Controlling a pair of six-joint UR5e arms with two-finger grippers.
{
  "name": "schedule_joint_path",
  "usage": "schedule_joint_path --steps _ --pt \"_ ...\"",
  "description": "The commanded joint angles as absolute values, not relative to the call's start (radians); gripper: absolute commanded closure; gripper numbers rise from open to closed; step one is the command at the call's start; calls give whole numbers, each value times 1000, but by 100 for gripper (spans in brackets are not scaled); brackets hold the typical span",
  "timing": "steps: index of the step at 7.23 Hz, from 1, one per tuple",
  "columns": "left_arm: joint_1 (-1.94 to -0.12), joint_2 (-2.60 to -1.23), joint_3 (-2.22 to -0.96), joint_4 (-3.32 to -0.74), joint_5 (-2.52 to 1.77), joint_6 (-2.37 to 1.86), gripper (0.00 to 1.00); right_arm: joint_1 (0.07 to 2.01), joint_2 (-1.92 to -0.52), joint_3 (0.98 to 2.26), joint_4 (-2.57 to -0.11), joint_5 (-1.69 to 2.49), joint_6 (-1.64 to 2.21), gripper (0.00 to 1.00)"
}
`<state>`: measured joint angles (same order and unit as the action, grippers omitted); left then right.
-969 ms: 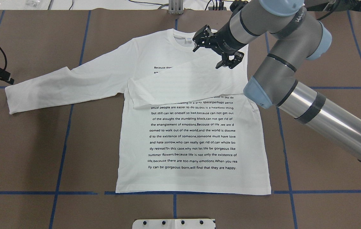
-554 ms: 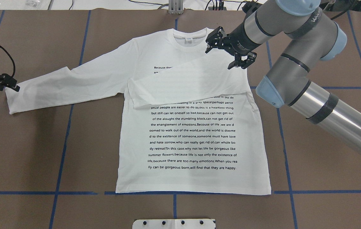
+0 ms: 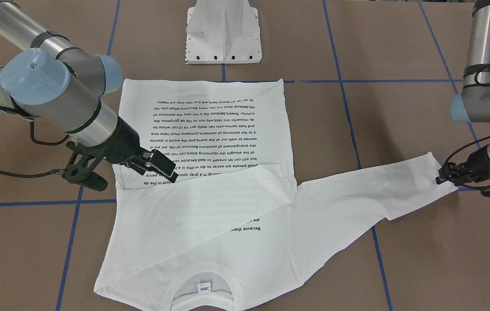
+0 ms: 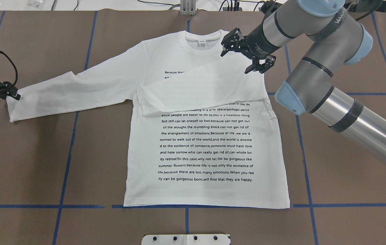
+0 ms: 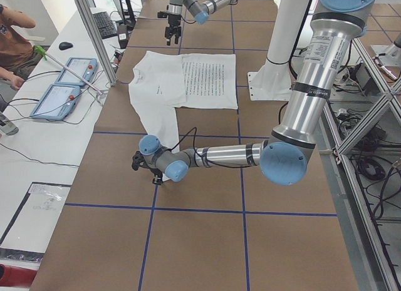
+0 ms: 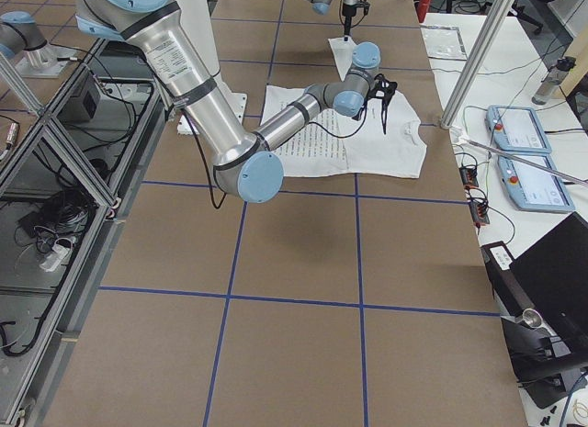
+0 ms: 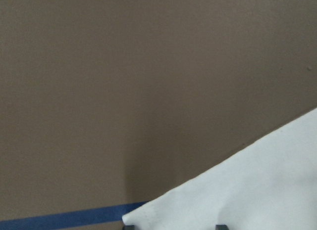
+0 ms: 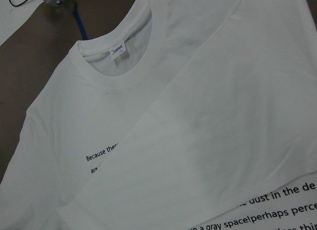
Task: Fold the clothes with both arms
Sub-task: 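Release the sleeve and raise the right gripper away from the shirt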
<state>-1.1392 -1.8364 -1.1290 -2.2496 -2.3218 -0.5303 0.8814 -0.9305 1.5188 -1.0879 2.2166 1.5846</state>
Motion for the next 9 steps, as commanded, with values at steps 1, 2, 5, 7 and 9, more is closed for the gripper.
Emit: schedule_joint_path --steps 1,2,5,7,9 --pt "-1147 -1836 -1135 -2249 -2309 -528 37 882 -930 1520 -1092 2215 1586 1" --pt "-1147 -1836 -1137 -2249 -2296 -528 37 884 -931 1519 -1092 2215 1586 1" --pt "-1147 -1833 -1134 -2244 -2267 -528 43 884 -931 1516 -1092 2212 1585 1" --pt "-1147 -1836 -1134 -2241 -2267 -531 43 885 -939 1519 -1092 2214 1586 1" --pt "-1144 -1836 -1132 -2240 -2269 -529 46 885 -942 1519 -1091 2212 1586 1"
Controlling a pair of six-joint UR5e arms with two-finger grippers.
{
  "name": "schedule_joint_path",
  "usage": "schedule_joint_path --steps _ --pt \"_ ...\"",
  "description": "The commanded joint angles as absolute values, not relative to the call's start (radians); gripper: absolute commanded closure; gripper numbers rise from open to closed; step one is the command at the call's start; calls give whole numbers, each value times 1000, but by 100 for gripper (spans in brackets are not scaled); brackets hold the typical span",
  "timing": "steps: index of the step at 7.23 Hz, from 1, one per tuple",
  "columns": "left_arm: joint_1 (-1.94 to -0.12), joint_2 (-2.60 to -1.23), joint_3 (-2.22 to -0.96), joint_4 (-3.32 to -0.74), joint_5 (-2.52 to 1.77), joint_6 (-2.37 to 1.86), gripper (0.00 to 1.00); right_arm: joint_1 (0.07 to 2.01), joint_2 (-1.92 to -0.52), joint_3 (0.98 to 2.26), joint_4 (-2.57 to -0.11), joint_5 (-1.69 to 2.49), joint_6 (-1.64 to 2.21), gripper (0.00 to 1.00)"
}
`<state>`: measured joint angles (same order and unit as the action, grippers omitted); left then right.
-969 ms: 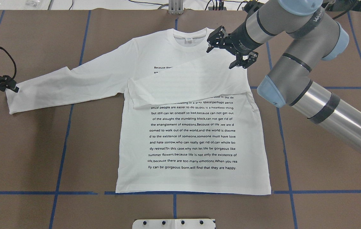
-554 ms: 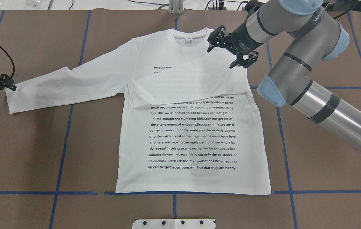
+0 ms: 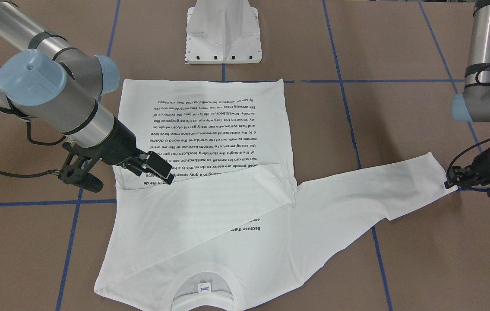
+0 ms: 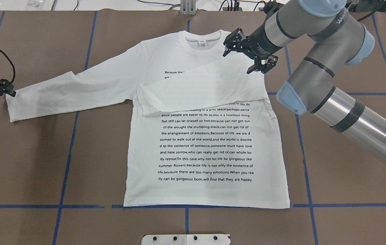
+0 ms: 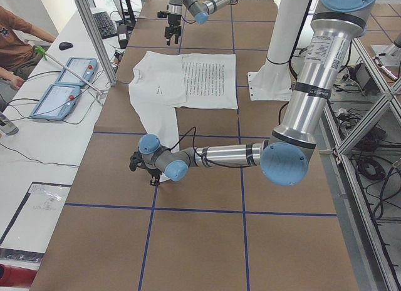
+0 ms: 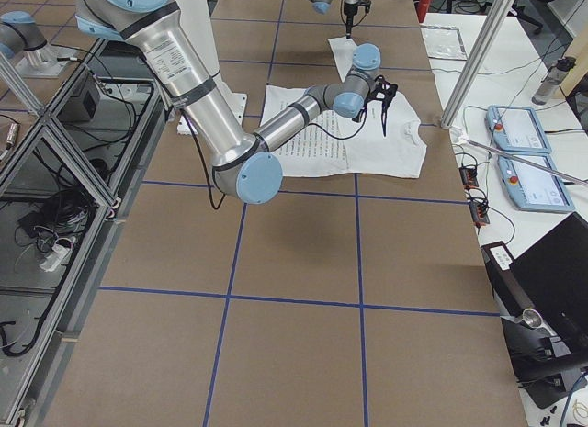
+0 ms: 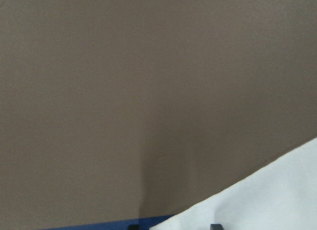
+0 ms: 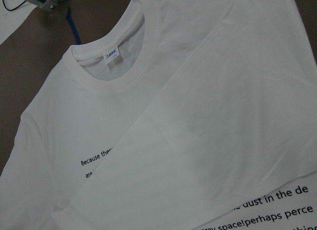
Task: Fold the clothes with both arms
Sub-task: 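Release the sleeve and raise the right gripper away from the shirt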
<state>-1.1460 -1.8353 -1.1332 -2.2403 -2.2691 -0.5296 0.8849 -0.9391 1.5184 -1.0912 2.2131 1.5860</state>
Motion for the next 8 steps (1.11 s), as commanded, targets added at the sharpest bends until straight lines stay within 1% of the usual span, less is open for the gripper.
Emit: schedule_joint_path --steps 1,2,4,5,6,7,8 --pt "-1143 -1836 -1131 -2240 -2269 -529 47 885 -943 1520 -1091 2214 1586 1" --pt "-1143 -1836 -1129 -2240 -2269 -529 47 885 -945 1520 -1091 2214 1586 1" --pt "-1141 -1836 -1127 -2241 -2269 -529 55 885 -945 1520 -1091 2214 1586 1" --pt "-1143 -1836 -1131 -2241 -2269 -529 67 885 -945 1520 -1091 2214 1586 1" --pt "-1144 -1829 -1135 -2253 -2270 -535 82 887 -945 1522 -1091 2214 1586 1" --pt "-1146 -1833 -1143 -2247 -2276 -537 100 887 -945 1522 -1091 2214 1586 1" --pt "-1146 -1836 -1144 -2244 -2278 -534 100 887 -953 1529 -1091 2214 1586 1"
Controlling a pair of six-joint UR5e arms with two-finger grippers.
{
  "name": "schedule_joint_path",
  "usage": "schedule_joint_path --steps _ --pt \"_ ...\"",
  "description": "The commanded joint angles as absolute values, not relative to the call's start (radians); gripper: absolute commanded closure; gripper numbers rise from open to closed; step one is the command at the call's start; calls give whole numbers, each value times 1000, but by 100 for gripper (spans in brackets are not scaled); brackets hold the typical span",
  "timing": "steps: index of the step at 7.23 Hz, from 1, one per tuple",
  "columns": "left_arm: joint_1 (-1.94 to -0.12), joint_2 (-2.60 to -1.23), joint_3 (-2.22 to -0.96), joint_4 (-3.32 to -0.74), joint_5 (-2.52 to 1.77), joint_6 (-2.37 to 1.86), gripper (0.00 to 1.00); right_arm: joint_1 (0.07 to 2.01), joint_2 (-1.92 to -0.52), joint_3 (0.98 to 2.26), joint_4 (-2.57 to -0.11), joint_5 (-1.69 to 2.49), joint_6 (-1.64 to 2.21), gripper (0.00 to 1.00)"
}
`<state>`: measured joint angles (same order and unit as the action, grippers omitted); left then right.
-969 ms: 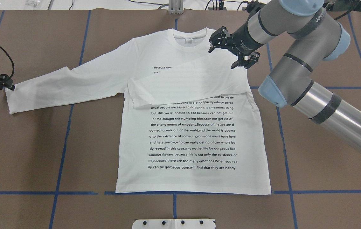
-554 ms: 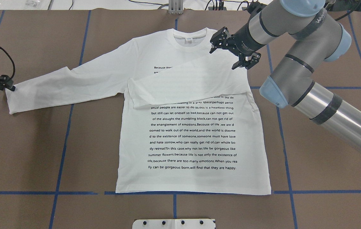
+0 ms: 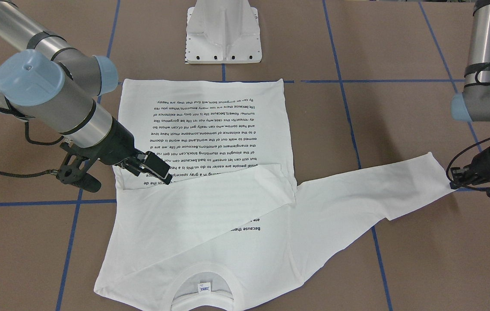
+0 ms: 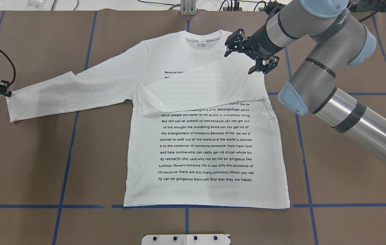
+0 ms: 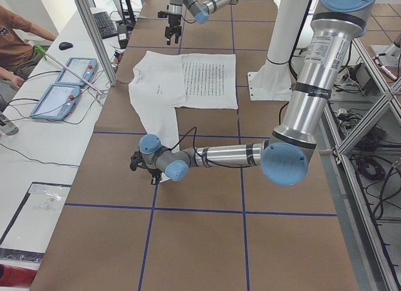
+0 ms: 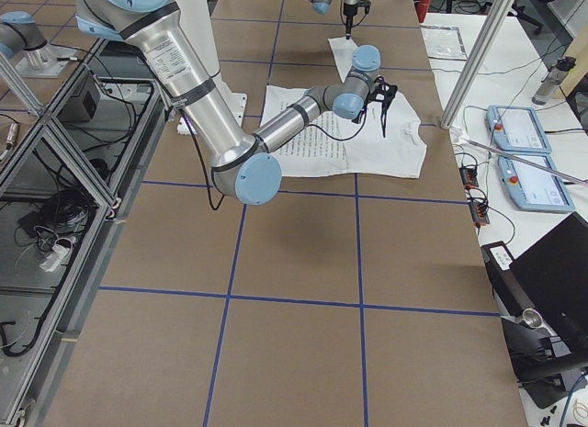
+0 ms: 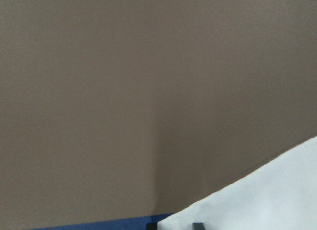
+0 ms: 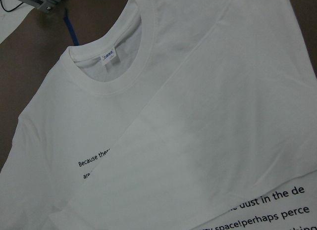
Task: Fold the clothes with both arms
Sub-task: 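Release the sleeve and raise the right gripper away from the shirt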
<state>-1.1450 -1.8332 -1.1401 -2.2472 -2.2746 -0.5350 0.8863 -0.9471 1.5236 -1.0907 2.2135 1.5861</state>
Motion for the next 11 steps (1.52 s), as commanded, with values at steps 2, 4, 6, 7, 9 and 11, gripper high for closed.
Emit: schedule_joint_path --steps 2,4,6,7,9,11 --pt "-1147 -1835 -1161 -2241 -2279 -534 100 887 -965 1542 -1091 2214 1586 1" --pt "-1146 -1825 -1157 -2241 -2266 -531 47 888 -966 1545 -1091 2215 1586 1" --pt "-1144 -1824 -1152 -2241 -2266 -534 24 890 -973 1551 -1091 2215 1586 1" --pt "-1144 -1824 -1152 -2241 -2267 -537 24 890 -976 1555 -1091 2214 1586 1" --pt "-1143 -1824 -1152 -2241 -2269 -543 26 890 -982 1557 -1091 2215 1586 1" --pt "-1138 -1827 -1149 -2240 -2267 -543 28 890 -983 1557 -1091 2215 1586 1"
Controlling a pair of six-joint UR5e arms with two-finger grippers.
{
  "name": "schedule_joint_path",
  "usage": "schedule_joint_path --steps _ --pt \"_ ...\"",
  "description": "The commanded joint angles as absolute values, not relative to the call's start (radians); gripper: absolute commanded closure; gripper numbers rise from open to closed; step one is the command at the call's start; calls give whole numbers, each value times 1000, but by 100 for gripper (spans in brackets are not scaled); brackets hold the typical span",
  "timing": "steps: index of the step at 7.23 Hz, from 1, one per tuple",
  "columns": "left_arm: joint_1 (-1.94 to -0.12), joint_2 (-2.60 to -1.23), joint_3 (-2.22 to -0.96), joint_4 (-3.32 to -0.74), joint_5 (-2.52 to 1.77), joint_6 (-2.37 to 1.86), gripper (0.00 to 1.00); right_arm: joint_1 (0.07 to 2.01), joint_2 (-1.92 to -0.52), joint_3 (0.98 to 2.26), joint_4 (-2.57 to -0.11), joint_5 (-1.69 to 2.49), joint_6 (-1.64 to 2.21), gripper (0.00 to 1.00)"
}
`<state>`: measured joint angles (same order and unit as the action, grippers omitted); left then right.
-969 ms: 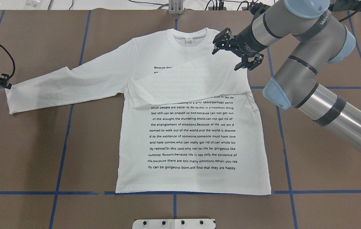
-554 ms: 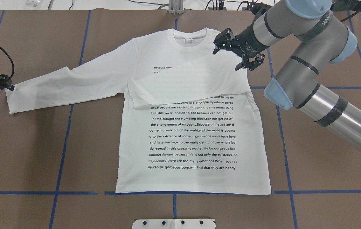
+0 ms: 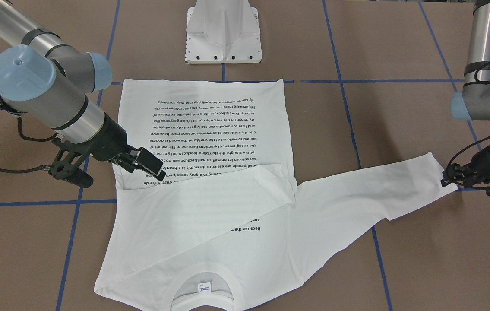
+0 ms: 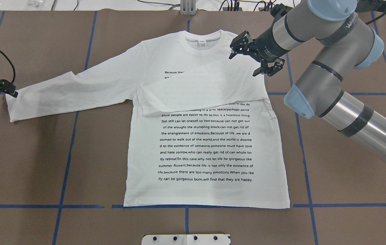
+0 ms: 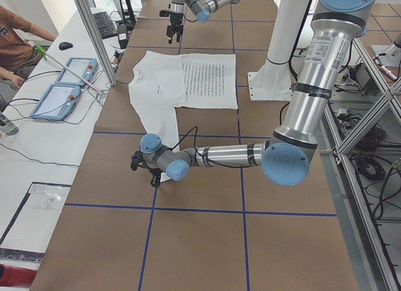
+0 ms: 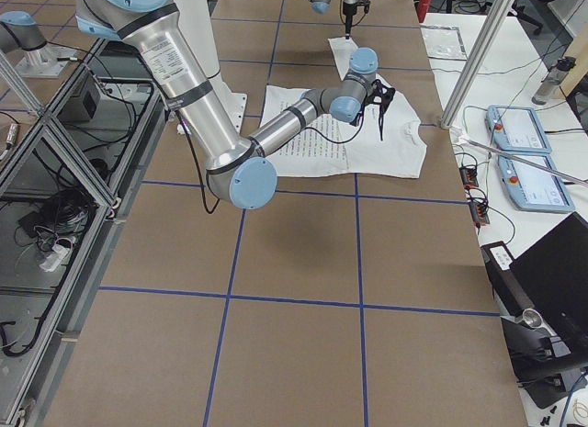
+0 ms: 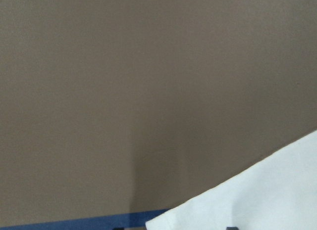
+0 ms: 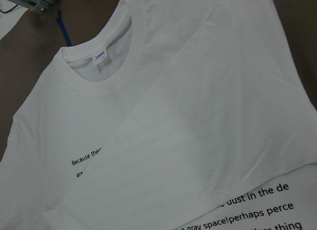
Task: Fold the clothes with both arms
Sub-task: 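Release the sleeve and raise the right gripper away from the shirt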
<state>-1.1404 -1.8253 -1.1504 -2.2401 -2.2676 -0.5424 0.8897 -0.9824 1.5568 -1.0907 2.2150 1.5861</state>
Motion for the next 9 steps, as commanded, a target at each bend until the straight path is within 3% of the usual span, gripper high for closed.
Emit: schedule_joint_path --steps 1,3,9 --pt "-1138 -1830 -1143 -2240 -2267 -543 29 890 -986 1559 -1091 2215 1586 1" --pt "-1138 -1830 -1143 -2240 -2269 -543 33 890 -986 1557 -1091 2215 1586 1" --pt "-1135 -1835 -1134 -2237 -2270 -546 33 890 -991 1557 -1091 2215 1586 1"
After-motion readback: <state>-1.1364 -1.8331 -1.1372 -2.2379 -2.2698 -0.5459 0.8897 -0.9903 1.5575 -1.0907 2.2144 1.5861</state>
